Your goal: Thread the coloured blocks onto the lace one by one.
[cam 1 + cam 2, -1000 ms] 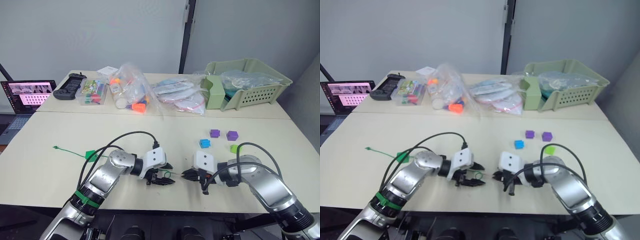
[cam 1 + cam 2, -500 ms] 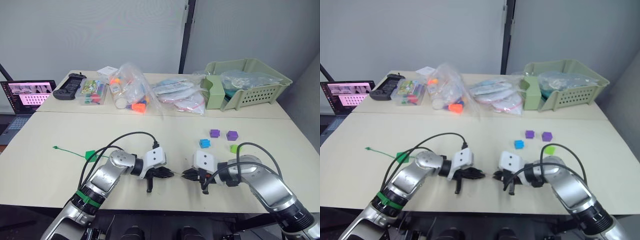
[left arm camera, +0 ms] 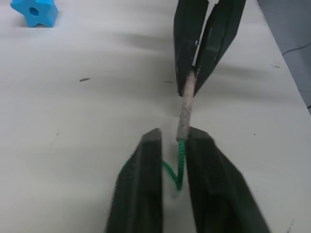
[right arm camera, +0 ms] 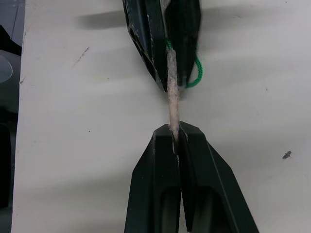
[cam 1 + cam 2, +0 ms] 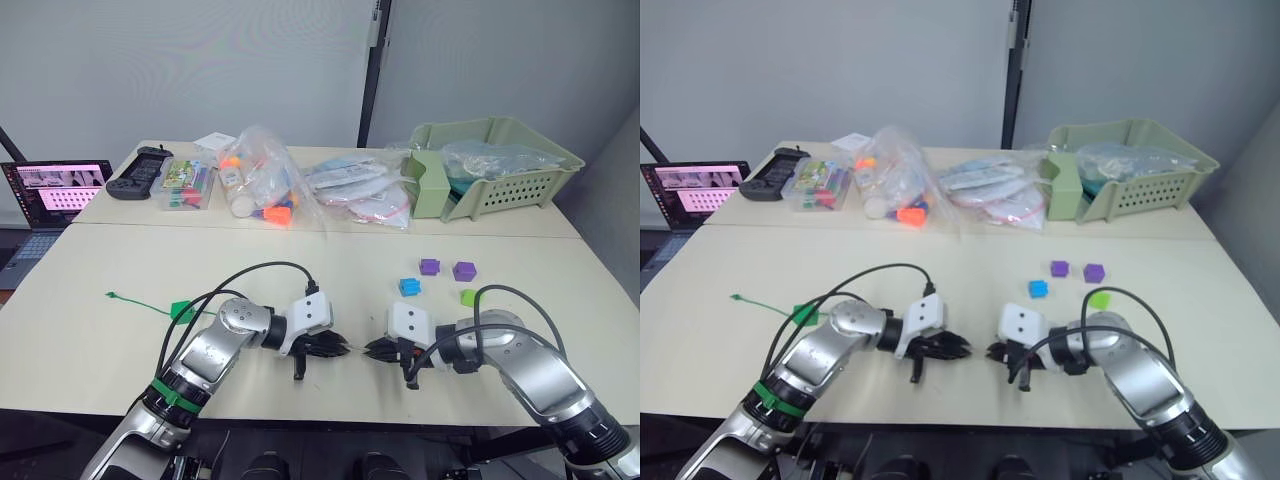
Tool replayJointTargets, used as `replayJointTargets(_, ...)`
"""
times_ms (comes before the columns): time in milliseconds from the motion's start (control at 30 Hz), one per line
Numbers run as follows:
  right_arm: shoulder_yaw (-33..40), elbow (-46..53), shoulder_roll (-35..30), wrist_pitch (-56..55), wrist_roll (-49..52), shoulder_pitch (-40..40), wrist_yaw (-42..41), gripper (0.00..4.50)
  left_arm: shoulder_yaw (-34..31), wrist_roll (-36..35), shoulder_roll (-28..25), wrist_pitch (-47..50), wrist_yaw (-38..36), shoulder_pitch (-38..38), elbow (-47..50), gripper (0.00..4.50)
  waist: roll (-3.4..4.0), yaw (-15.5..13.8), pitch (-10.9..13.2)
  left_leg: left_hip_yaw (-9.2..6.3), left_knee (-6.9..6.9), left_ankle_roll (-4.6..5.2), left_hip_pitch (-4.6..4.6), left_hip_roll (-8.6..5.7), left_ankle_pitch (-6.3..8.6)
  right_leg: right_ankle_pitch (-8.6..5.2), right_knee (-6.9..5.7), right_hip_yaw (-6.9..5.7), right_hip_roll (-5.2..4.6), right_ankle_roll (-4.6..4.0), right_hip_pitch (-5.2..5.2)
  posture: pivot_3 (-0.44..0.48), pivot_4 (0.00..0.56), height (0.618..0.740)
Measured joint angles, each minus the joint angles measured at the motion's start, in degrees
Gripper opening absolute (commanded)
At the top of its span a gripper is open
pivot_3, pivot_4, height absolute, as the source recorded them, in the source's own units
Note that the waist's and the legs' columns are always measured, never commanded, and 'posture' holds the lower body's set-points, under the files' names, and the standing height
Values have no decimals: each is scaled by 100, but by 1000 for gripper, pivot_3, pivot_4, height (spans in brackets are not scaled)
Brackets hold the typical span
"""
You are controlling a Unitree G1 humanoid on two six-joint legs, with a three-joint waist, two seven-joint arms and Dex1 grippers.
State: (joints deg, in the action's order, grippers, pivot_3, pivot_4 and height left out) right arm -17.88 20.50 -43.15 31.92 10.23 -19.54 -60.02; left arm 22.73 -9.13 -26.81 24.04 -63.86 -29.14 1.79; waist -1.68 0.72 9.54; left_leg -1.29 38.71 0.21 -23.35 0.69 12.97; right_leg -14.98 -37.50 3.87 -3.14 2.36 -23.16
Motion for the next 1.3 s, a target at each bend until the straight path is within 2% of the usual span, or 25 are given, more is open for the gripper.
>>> replayJointTargets(333, -2, 0, 0, 1, 1, 4, 1, 0, -1, -5, 87, 5, -5, -6, -1, 1192, 0, 0, 0, 0, 0, 0, 0, 0, 0, 0, 0, 0, 0, 0, 0, 0, 150, 740)
replayJointTargets(467, 2, 0, -2, 2, -2, 4, 18, 0, -1, -20, 132, 14, -46, -6, -1, 88, 0, 0, 0, 0, 0, 0, 0, 0, 0, 0, 0, 0, 0, 0, 0, 0, 150, 740)
replayJointTargets(500, 28, -8, -9, 2, -14, 4, 45, 0, 14, -46, 134, 16, -114, -6, -1, 39, 0, 0, 0, 0, 0, 0, 0, 0, 0, 0, 0, 0, 0, 0, 0, 0, 150, 740)
replayJointTargets(1000, 40, 93, -79, 95, 11, 31, 3, 0, 14, -78, 161, 40, -190, -6, -3, 39, 0, 0, 0, 0, 0, 0, -1, 1, 0, 0, 2, 0, 1, 0, 0, 0, 150, 740)
replayJointTargets(1167, 259, 337, 22, 503, 250, 304, 223, 1629, -15, -125, 156, 79, -185, -11, -3, 0, 0, -13, 0, -4, -1, 0, -4, 0, 0, 0, 2, -1, -1, 0, 0, 0, 150, 740)
replayJointTargets(1300, 977, 854, 51, 882, 515, 972, 650, 3022, -44, -122, 55, 77, -192, -37, -8, 0, -1, -28, 0, -8, -1, 0, -7, 0, 0, -1, 7, -2, -3, 1, 1, 0, 150, 740)
